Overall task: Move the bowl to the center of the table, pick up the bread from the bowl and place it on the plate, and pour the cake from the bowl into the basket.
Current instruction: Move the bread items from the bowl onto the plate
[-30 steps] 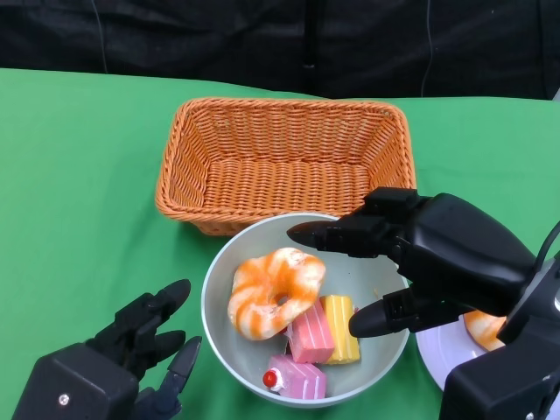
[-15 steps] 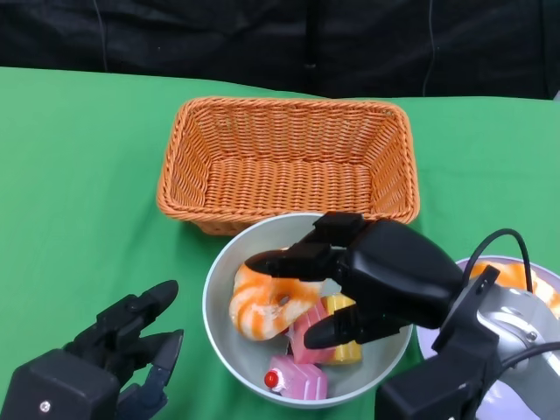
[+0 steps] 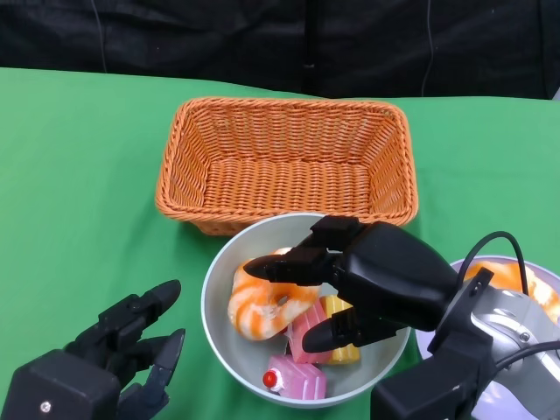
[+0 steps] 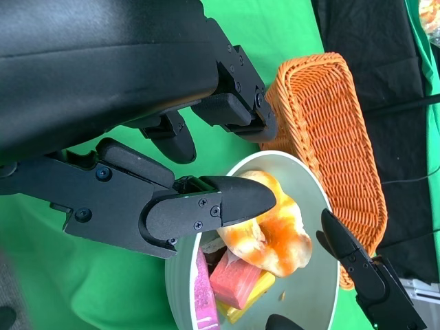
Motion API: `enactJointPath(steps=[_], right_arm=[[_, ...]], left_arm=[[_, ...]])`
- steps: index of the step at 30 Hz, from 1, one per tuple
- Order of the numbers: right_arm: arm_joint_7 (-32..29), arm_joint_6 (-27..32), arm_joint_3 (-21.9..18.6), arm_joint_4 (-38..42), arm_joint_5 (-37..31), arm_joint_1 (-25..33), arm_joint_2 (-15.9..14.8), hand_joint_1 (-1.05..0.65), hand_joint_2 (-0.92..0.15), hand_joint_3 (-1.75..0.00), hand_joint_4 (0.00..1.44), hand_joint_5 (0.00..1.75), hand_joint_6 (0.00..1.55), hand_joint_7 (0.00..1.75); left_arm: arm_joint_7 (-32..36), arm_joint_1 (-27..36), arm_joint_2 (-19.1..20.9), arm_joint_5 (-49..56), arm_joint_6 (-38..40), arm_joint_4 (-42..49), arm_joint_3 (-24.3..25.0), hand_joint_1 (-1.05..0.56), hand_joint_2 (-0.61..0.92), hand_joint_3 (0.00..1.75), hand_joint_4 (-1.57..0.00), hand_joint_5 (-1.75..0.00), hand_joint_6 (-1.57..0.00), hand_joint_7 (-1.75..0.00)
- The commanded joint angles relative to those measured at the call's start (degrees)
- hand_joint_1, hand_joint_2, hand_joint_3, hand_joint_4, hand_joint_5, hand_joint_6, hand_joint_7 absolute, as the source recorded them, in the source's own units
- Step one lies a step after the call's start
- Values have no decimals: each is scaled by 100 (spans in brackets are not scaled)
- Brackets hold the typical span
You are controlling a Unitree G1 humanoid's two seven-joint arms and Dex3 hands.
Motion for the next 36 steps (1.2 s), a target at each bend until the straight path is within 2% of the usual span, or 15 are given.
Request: enactJointPath(steps=[1, 3, 5, 13, 25, 36], right_arm=[[-443, 98, 148, 442, -349, -163, 146, -45, -92, -6, 29, 64, 49, 6], [-1076, 187, 290, 895, -733, -244, 341, -45, -91, -4, 24, 62, 48, 5], [-1406, 197, 370, 1134, -875, -298, 414, -45, -92, -2, 15, 64, 45, 2], [-1696, 179, 463, 1323, -859, -346, 457, -44, -92, 0, 0, 70, 42, 0], [-1700, 223, 561, 1371, -924, -366, 446, -45, -92, -2, 0, 65, 41, 1], [-2085, 137, 743, 1923, -1136, -564, 375, -41, -92, -2, 12, 73, 49, 4]], left_arm=[[102, 24, -12, 95, -60, 8, -62, -60, 92, 58, -34, -86, -59, -13], [108, 35, -33, 94, -49, -9, -91, -59, 92, 58, -34, -87, -60, -14], [110, 46, -38, 97, -44, -24, -107, -59, 92, 58, -33, -88, -60, -14], [120, 49, -70, 82, -50, -12, -105, -59, 92, 57, -33, -91, -61, -16], [105, 74, -56, 93, -62, -34, -120, -60, 92, 57, -31, -93, -60, -17], [125, 88, -67, 140, -60, -108, -200, -60, 92, 58, -29, -94, -59, -18]])
